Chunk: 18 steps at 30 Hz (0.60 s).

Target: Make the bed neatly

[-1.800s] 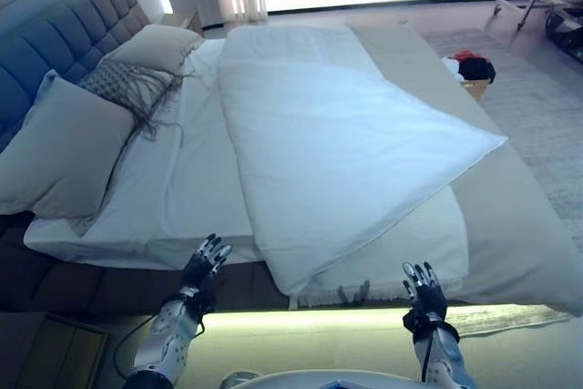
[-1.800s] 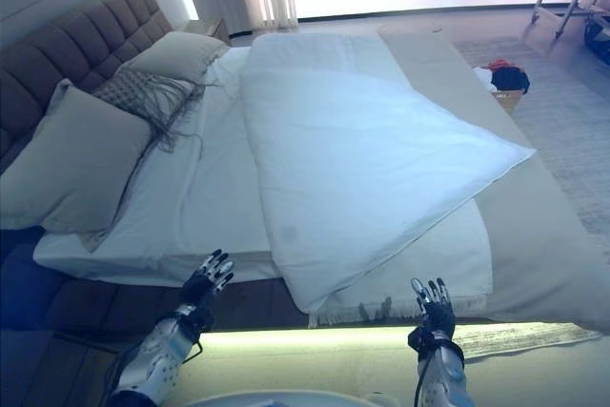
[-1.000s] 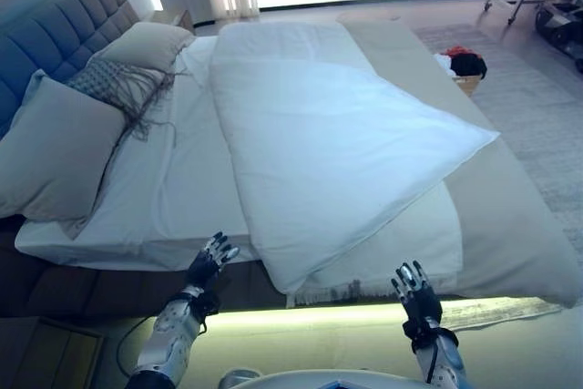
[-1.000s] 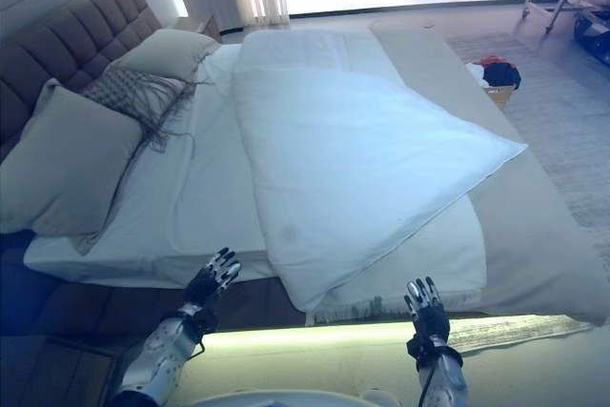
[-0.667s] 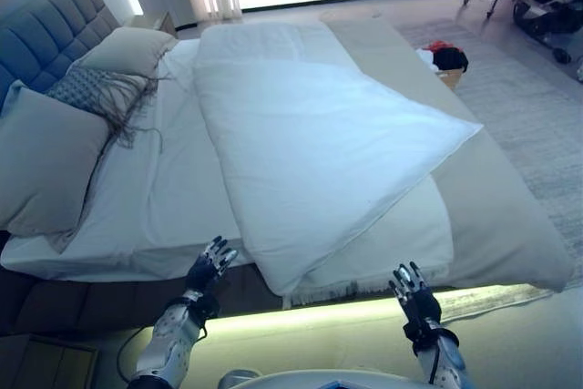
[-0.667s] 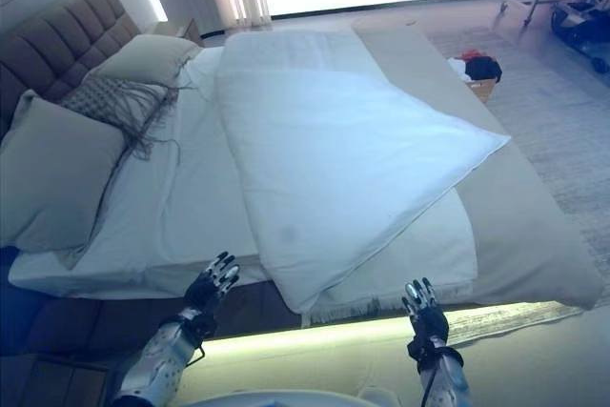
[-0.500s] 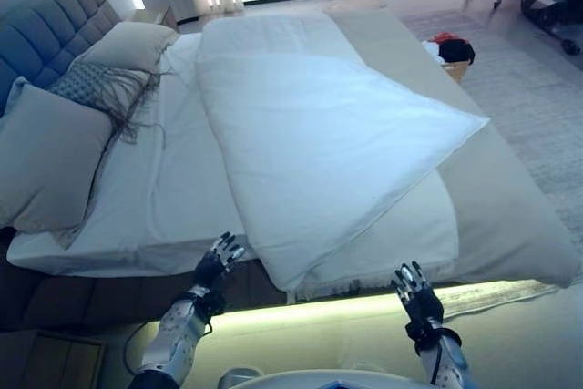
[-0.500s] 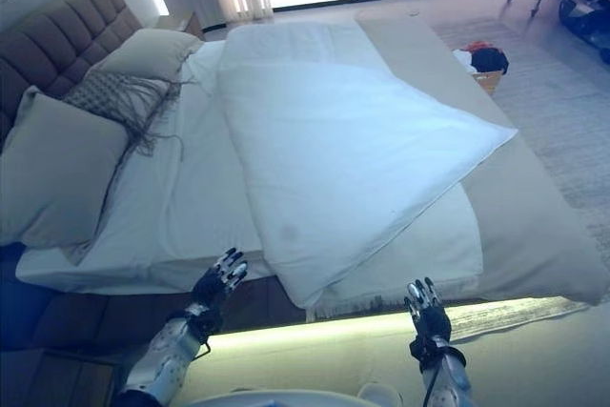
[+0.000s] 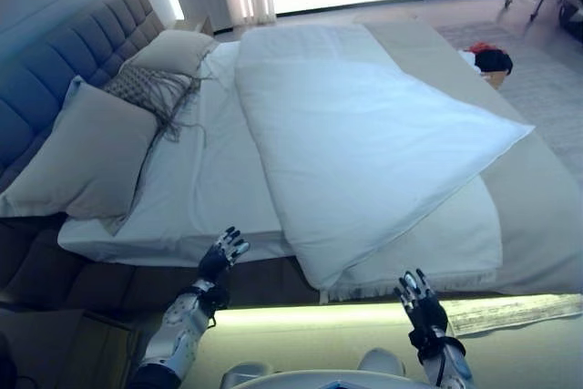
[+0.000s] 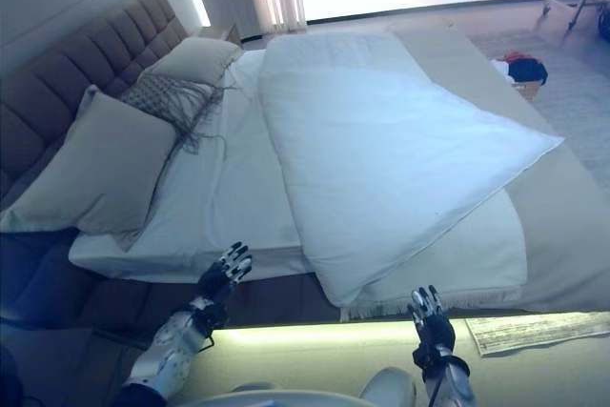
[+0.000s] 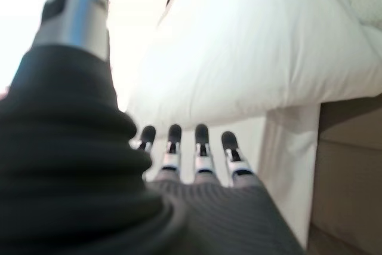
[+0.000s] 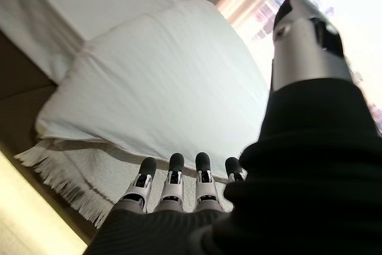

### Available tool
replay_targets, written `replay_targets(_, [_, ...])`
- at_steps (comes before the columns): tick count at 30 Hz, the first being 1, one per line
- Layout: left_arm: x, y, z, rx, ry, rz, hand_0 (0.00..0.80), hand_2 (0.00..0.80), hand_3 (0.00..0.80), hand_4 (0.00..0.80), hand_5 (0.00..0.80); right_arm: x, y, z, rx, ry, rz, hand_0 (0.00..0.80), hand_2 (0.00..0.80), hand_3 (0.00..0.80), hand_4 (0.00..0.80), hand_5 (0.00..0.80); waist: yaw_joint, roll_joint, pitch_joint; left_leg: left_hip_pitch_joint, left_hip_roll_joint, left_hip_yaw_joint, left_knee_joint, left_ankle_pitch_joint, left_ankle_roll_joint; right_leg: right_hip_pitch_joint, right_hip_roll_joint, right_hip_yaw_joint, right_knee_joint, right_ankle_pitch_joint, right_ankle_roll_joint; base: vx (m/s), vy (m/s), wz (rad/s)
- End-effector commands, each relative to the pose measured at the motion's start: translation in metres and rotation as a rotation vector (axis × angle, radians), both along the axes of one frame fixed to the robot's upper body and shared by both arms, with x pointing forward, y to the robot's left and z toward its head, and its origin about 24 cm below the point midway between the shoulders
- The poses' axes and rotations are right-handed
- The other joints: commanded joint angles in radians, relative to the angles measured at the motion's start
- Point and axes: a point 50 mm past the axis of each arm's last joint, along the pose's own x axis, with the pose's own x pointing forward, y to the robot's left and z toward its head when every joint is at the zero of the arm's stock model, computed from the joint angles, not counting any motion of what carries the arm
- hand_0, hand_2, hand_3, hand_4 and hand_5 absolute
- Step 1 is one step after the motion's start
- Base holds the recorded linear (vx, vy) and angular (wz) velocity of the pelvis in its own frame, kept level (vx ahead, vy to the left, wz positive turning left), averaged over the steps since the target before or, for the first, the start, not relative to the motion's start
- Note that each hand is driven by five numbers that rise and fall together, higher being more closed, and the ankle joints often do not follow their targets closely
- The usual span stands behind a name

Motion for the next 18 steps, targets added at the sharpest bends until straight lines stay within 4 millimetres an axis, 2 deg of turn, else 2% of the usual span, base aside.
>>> replay_targets(1, [0.021, 0.007, 0.031, -0.007, -0.16, 0.03, 0.0, 0.0, 0.0, 0.0, 0.0, 0.026, -0.003, 0.012, 0.01, -0.105, -0.009, 0.0, 0.0, 0.0, 0.0, 0.0, -0.012, -0.063, 0.006, 0.048, -0.078, -0.065, -0.014, -0.069, 0.091, 0.036, 0.015, -0.031, -0.473, 0.479, 0.08, 0.213, -0.199, -0.04])
replay_targets(2, [0.021, 0.008, 0.031, -0.006, -0.158, 0.024, 0.0, 0.0, 0.0, 0.0, 0.0, 0.03, -0.001, 0.012, 0.013, -0.106, -0.004, 0.0, 0.0, 0.0, 0.0, 0.0, -0.007, -0.071, 0.006, 0.057, -0.072, -0.059, -0.021, -0.075, 0.085, 0.039, 0.027, -0.062, -0.527, 0.491, 0.091, 0.205, -0.18, -0.04])
replay_targets(4, [0.019, 0.009, 0.028, -0.006, -0.147, 0.019, 0.0, 0.0, 0.0, 0.0, 0.0, 0.032, 0.003, 0.012, 0.017, -0.099, 0.004, 0.0, 0.0, 0.0, 0.0, 0.0, 0.001, -0.076, 0.002, 0.065, -0.064, -0.051, -0.029, -0.081, 0.084, 0.046, 0.038, -0.092, -0.554, 0.497, 0.095, 0.177, -0.116, -0.06])
replay_targets(9, [0.008, 0.007, 0.02, -0.019, -0.107, 0.004, 0.0, 0.0, 0.0, 0.0, 0.0, 0.018, 0.006, 0.005, 0.025, -0.061, 0.018, 0.0, 0.0, 0.0, 0.0, 0.0, -0.001, -0.086, -0.011, 0.07, -0.047, -0.029, -0.013, -0.099, 0.091, 0.066, 0.033, -0.077, -0.521, 0.487, 0.095, 0.207, -0.12, -0.11])
replay_targets(11, [0.003, 0.007, 0.019, -0.025, -0.096, 0.012, 0.0, 0.0, 0.0, 0.0, 0.0, 0.014, 0.005, 0.004, 0.029, -0.052, 0.019, 0.0, 0.0, 0.0, 0.0, 0.0, 0.005, -0.086, -0.014, 0.08, -0.034, -0.011, 0.0, -0.108, 0.087, 0.084, 0.038, -0.096, -0.485, 0.46, 0.091, 0.177, -0.152, 0.08])
replay_targets(13, [-0.001, 0.009, 0.017, -0.03, -0.081, 0.028, 0.0, 0.0, 0.0, 0.0, 0.0, 0.014, 0.003, 0.002, 0.028, -0.048, 0.012, 0.0, 0.0, 0.0, 0.0, 0.0, 0.013, -0.086, -0.015, 0.079, -0.019, 0.002, 0.039, -0.13, 0.085, 0.111, 0.068, -0.108, -0.468, 0.408, 0.081, 0.2, -0.242, 0.07])
replay_targets(16, [0.001, 0.009, 0.017, -0.054, -0.083, 0.029, 0.0, 0.0, 0.0, 0.0, 0.0, 0.021, 0.002, 0.007, 0.018, -0.067, 0.01, 0.0, 0.0, 0.0, 0.0, 0.0, 0.005, -0.093, -0.014, 0.074, -0.013, 0.001, 0.097, -0.151, 0.075, 0.114, 0.065, -0.104, -0.441, 0.394, 0.067, 0.198, -0.22, 0.07])
replay_targets(18, [0.0, 0.006, 0.016, -0.059, -0.099, 0.003, 0.0, 0.0, 0.0, 0.0, 0.0, 0.02, -0.003, 0.008, 0.008, -0.068, 0.01, 0.0, 0.0, 0.0, 0.0, 0.0, -0.005, -0.087, -0.017, 0.067, 0.008, 0.008, 0.175, -0.168, 0.061, 0.127, 0.089, -0.09, -0.414, 0.34, 0.045, 0.216, -0.205, 0.05])
